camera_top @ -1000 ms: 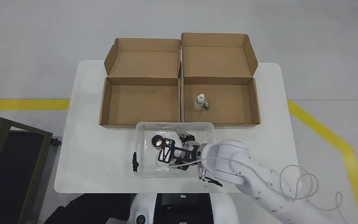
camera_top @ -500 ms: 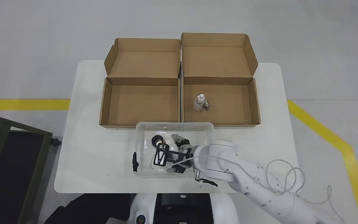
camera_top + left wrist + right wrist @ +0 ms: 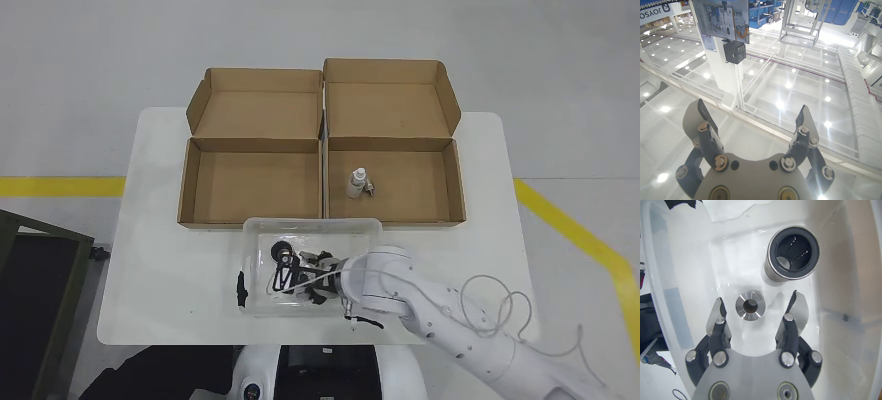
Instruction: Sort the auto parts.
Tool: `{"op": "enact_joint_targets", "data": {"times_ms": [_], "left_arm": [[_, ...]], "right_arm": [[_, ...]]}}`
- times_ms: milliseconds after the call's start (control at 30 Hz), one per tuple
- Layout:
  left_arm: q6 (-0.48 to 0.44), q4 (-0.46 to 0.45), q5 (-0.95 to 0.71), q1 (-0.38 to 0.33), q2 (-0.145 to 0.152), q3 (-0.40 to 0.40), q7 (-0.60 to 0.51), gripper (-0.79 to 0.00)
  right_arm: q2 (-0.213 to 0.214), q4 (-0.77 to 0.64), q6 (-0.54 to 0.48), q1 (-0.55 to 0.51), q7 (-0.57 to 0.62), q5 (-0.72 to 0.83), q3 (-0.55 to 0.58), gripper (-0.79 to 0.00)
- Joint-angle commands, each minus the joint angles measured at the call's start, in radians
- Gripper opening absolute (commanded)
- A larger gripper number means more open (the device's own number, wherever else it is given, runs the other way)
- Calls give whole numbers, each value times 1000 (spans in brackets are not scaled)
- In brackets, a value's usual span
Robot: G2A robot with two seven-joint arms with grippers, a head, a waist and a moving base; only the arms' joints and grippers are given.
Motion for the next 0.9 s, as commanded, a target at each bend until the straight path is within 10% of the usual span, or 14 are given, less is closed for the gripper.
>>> {"op": "enact_joint_targets", "data": {"times_ms": [0, 267, 400, 867], "left_arm": [[0, 0, 0, 0, 0, 0, 0, 0], [0, 0, 0, 0, 0, 0, 0, 0], [0, 0, 0, 0, 0, 0, 0, 0], [0, 0, 0, 0, 0, 0, 0, 0]], "right_arm": [[-3, 9, -4, 3, 0, -2, -4, -326], [-11, 23, -13, 5, 4, -2, -5, -508], [-9, 1, -23, -3, 13, -5, 0, -785], [20, -150, -47, -70, 36, 13, 96, -785]]}}
